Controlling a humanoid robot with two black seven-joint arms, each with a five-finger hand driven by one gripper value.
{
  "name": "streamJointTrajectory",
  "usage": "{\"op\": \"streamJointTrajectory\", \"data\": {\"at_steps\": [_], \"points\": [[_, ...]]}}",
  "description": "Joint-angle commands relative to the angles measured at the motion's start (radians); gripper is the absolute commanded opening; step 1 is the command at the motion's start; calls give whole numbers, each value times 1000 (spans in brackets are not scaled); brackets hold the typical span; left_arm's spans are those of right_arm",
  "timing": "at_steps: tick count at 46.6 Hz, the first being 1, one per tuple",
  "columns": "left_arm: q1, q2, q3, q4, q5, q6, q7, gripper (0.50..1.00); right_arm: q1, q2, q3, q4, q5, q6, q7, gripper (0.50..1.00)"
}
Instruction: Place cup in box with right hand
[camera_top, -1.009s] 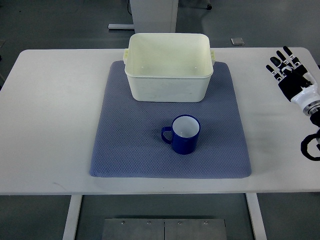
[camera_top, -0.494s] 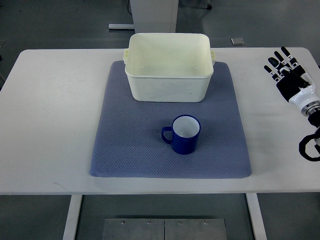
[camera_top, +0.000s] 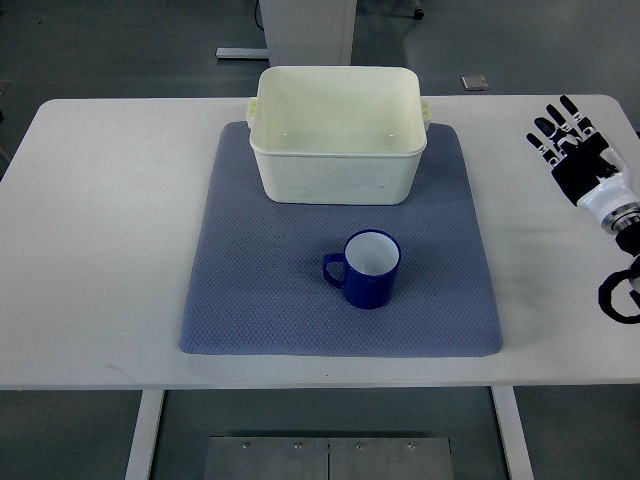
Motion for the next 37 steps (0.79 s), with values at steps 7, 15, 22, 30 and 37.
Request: {"op": "streamJointTrajectory", "data": {"at_steps": [7,15,22,30,37], "points": [[0,0,0,0,0,0,0,1000,-1,-14,2,0,0,0,2,1000],[0,0,0,0,0,0,0,1000,-5,-15,2,0,0,-1,2,1000],[0,0,0,0,0,0,0,1000,-12,-26,5,1,2,-8,2,1000],[0,0,0,0,0,0,0,1000,-15,-26,5,0,2,-9,2,1000],[0,0,0,0,0,0,0,1000,-21,-26,6,0,2,-9,3,1000]]}}
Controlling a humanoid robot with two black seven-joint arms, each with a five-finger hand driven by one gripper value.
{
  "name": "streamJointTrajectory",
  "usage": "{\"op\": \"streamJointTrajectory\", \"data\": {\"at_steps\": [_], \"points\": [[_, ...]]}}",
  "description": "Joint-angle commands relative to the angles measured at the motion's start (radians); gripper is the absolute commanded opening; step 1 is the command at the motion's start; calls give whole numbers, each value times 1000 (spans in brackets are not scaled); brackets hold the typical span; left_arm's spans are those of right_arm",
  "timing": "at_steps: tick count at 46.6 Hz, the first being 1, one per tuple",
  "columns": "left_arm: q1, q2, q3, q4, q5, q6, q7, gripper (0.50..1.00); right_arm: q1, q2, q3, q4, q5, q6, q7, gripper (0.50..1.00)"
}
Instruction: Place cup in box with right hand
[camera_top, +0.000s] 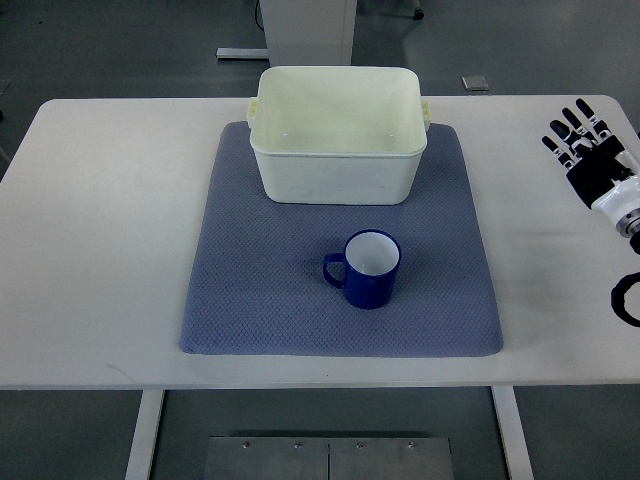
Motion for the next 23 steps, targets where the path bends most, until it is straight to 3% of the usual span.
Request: {"op": "streamJointTrajectory", "data": {"at_steps": [1,18,23], "points": [[0,0,0,0,0,0,0,1000,-2,0,1,0,0,0,0,1000],[0,0,0,0,0,0,0,1000,8,-11,1,2,0,17,5,1000],[0,0,0,0,0,0,2,1000,6,-38,6,55,-2,47,10,1000]]}}
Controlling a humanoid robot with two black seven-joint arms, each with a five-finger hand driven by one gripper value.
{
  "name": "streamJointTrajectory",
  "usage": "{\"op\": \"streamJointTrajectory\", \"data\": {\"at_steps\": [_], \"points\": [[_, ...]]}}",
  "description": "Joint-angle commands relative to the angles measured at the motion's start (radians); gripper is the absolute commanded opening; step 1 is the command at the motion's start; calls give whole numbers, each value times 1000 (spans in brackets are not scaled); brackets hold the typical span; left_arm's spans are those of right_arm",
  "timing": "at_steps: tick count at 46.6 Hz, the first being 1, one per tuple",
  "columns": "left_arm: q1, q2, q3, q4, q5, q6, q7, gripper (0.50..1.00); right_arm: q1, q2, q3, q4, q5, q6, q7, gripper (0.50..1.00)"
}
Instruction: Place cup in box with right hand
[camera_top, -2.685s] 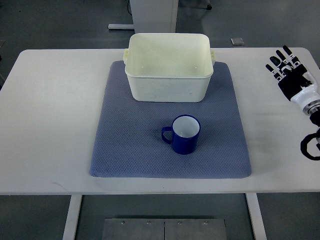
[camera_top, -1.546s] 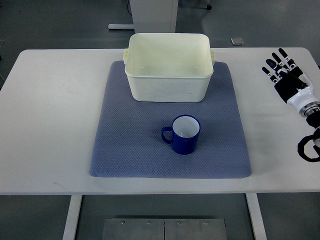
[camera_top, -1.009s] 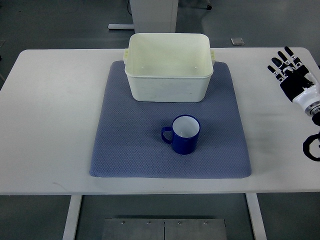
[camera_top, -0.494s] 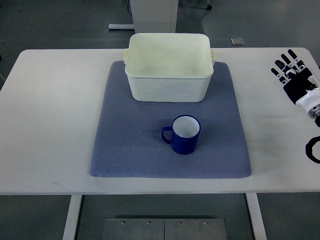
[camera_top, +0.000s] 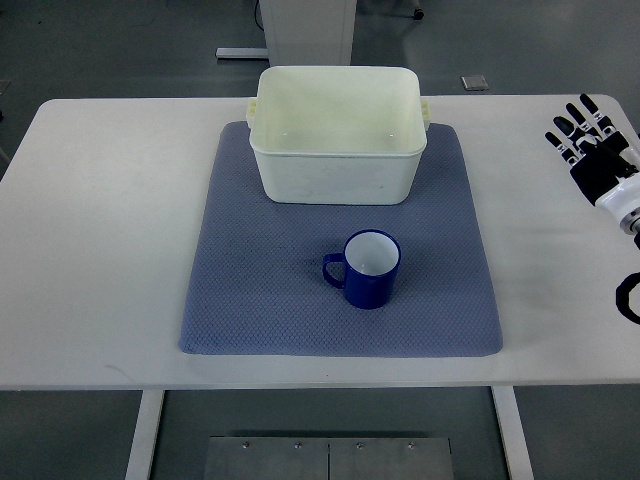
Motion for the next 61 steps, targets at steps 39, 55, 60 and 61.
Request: {"op": "streamJointTrajectory", "data": {"at_steps": [39,55,60,61], "points": [[0,0,0,0,0,0,1,1000,-243,-328,-7,353,-90,124,87,1000],[0,0,0,0,0,0,-1,1000,-415,-355,-7,471,-288,121,228,1000],[0,0,0,0,0,0,-1,1000,-435,-363,-7,482,-332,119,259,1000],[0,0,0,0,0,0,-1,1000,-438,-363,-7,483,-343,119,265,1000]]}}
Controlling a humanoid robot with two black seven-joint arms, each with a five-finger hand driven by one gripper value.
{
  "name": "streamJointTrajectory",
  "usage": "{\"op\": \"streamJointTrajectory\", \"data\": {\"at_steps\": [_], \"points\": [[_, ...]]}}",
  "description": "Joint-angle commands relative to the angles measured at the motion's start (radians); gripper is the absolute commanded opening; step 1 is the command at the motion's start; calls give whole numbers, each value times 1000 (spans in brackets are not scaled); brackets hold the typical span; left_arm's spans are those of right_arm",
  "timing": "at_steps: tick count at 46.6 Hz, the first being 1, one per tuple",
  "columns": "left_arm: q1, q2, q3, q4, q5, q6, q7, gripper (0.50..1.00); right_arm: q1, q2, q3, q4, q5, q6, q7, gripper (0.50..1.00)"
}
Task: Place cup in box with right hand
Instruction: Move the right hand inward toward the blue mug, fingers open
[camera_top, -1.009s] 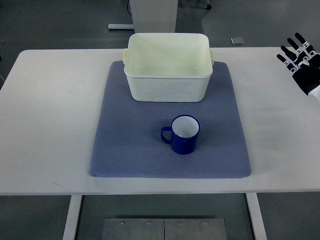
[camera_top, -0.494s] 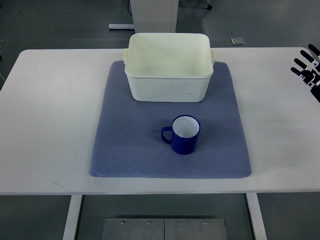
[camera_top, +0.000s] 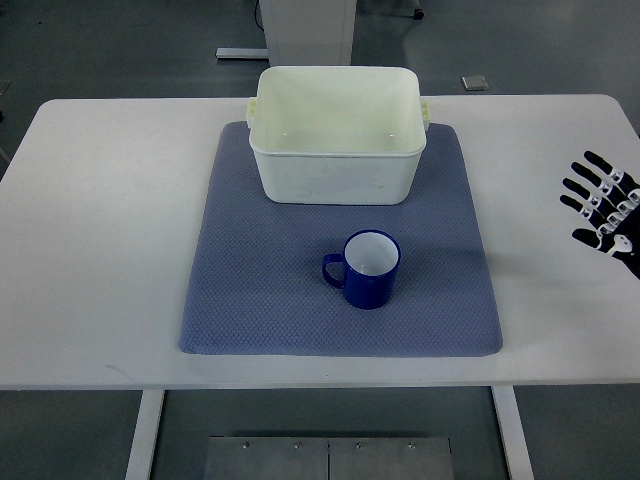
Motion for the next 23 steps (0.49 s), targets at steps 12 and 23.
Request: {"op": "streamJointTrajectory", "data": {"at_steps": [12,23], "points": [[0,0,0,0,0,0,1,1000,-18,10,-5,16,-177,-14,74,1000],[0,0,0,0,0,0,1,1000,0,16,-92,56,-267,-110,74,1000]]}}
